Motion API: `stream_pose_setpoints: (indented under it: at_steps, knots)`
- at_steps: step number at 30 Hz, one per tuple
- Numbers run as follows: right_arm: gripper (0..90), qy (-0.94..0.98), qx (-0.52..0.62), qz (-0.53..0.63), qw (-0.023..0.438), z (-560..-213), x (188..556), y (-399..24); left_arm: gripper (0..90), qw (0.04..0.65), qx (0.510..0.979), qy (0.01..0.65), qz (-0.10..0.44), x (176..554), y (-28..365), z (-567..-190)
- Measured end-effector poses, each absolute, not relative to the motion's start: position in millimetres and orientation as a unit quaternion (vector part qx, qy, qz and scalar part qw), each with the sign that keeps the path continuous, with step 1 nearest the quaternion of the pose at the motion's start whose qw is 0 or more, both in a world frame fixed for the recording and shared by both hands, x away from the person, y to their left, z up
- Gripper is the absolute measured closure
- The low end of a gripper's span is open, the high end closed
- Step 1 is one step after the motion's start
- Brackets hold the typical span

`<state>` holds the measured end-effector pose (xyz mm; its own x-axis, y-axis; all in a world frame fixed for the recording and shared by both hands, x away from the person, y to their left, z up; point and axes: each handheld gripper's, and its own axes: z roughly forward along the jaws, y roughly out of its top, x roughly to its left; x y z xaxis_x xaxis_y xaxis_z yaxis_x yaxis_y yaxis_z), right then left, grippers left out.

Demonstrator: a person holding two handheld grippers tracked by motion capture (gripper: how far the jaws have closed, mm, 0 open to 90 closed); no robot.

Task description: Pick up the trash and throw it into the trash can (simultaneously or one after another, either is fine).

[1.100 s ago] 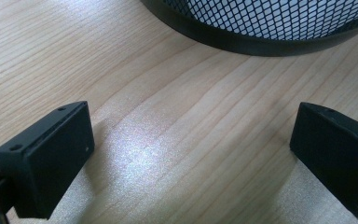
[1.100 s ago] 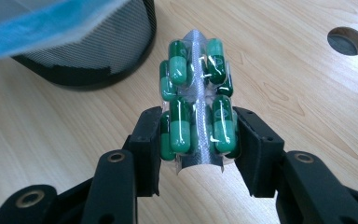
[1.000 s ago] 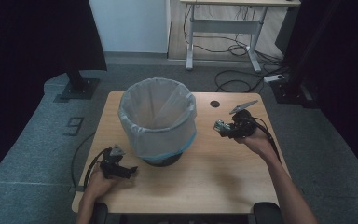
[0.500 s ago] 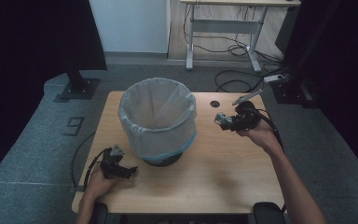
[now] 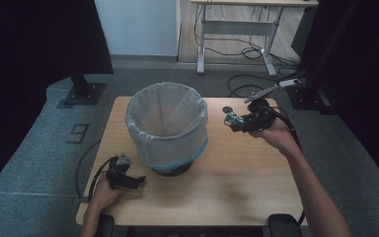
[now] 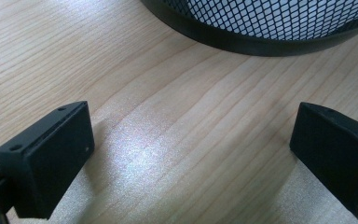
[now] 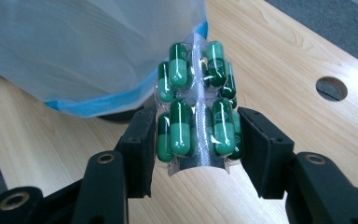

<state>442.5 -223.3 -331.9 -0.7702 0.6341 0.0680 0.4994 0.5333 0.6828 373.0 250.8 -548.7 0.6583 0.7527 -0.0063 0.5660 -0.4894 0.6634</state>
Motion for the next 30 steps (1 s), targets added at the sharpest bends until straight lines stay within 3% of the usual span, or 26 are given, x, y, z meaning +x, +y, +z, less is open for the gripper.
stream_pose_setpoints:
  at_steps: [30]
  knots:
    - [45.0, 0.881, 0.291, 0.362, 0.095, -270.5, 448.1, -183.0, 0.0, 0.324, 0.851, 0.387, 0.144, 373.1, 250.8, -548.7]
